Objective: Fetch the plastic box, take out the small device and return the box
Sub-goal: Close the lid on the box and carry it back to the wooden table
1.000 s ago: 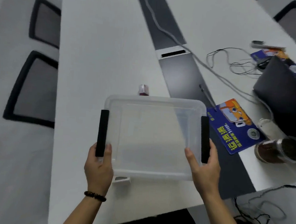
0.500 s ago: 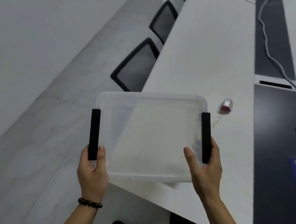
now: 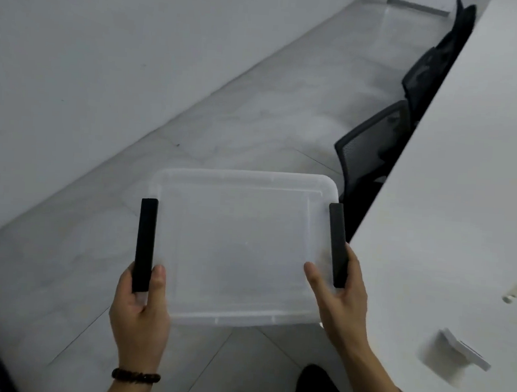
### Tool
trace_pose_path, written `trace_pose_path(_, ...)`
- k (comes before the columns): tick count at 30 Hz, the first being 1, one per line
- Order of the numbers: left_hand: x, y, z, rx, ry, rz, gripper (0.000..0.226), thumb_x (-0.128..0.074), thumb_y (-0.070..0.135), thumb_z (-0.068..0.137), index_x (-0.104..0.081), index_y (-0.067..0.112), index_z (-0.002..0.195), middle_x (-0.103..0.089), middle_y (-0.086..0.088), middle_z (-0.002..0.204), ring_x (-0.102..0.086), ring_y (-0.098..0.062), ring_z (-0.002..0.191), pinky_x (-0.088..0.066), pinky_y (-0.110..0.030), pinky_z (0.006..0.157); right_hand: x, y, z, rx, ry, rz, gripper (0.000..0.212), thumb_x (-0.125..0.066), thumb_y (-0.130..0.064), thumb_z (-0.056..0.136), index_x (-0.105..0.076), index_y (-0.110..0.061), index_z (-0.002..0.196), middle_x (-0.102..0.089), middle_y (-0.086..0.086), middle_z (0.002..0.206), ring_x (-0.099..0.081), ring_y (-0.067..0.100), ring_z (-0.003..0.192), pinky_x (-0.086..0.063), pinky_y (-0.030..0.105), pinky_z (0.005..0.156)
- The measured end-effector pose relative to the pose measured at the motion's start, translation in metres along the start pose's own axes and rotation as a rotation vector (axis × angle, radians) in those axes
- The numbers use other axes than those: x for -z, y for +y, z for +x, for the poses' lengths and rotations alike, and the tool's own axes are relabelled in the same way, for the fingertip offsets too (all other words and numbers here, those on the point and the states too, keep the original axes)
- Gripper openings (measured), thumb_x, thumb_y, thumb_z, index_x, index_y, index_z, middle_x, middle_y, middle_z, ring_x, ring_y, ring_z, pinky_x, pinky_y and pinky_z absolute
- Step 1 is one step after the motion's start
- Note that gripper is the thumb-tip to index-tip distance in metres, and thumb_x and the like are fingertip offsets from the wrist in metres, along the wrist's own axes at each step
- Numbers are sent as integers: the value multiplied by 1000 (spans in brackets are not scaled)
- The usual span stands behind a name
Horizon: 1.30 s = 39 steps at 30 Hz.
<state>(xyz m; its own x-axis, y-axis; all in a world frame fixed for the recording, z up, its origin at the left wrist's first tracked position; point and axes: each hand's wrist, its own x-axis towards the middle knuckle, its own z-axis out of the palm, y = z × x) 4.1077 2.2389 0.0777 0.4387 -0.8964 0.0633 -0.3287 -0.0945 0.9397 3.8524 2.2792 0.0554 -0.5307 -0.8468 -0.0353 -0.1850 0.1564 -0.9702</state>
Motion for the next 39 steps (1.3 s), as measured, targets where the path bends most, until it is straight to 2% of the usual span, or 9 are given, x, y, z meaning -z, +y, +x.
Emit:
trace_pose_path(3, 4, -12, 49, 7, 11, 6, 29, -57, 32, 94, -60, 15, 117, -63, 0, 98, -58, -18, 92, -44, -20, 72, -45, -8, 20, -5, -14, 10, 66, -76, -37, 84, -45, -31, 142, -56, -32, 121, -54, -17, 109, -45, 2, 80)
trace_pose_path(6, -14, -20, 101, 14, -4, 0, 30, -57, 33, 94, -61, 15, 117, -63, 9, 95, -58, -17, 95, -44, -20, 74, -81, -12, 53, -10, 21, 28, 67, -76, -39, 82, -45, -33, 141, -58, -37, 116, -56, -12, 111, -47, 10, 85)
trace_pose_path(11, -62, -17, 205, -10, -14, 20, 22, -58, 32, 93, -61, 20, 112, -62, 18, 95, -58, -14, 93, -46, -10, 72, -147, -18, 138, -14, 66, 59, 60, -76, -26, 84, -43, -46, 130, -55, -49, 108, -55, -18, 106, -43, 0, 80)
trace_pose_path(17, -113, 25, 346, -78, 16, 22, 31, -59, 31, 93, -62, 15, 118, -62, 11, 95, -56, 1, 87, -42, 0, 73, -225, -60, 266, 3, 61, 87, 62, -76, -27, 85, -48, -28, 141, -58, -37, 114, -56, -14, 109, -42, 1, 83)
trace_pose_path(21, -158, 48, 435, -68, -9, 3, 20, -59, 33, 94, -60, 25, 112, -61, 20, 94, -58, 14, 85, -44, -13, 75, -263, -91, 350, 24, 57, 91, 62, -75, -24, 86, -48, -24, 142, -62, -22, 120, -58, -10, 108, -44, 3, 83)
trace_pose_path(25, -218, 55, 517, -78, -51, -35, 30, -58, 33, 94, -62, 16, 119, -63, 12, 97, -57, 0, 89, -43, -15, 77, -296, -106, 437, 32, 104, 65, 63, -75, -24, 86, -47, -24, 143, -62, -20, 123, -58, -10, 110, -44, 4, 84)
trace_pose_path(29, -298, 60, 607, -56, -97, -97, 20, -59, 32, 94, -60, 23, 112, -61, 19, 93, -56, 16, 83, -43, -16, 75, -332, -112, 536, 30, 172, 31, 63, -75, -24, 86, -48, -24, 143, -62, -18, 125, -56, -13, 110, -42, 1, 85)
trace_pose_path(36, -447, 115, 752, -97, -300, -157, 26, -60, 35, 92, -61, 22, 115, -63, 18, 98, -57, 16, 89, -44, -17, 79, -348, -145, 695, 25, 349, 24, 65, -75, -24, 85, -47, -23, 144, -61, -19, 123, -56, -16, 106, -41, -1, 80)
trace_pose_path(39, -521, 144, 789, -142, -431, -147, 25, -60, 34, 92, -60, 24, 114, -63, 18, 99, -58, 15, 90, -44, -10, 76, -340, -143, 747, 1, 473, 34, 66, -76, -27, 85, -47, -23, 144, -61, -19, 124, -57, -12, 111, -41, 0, 84)
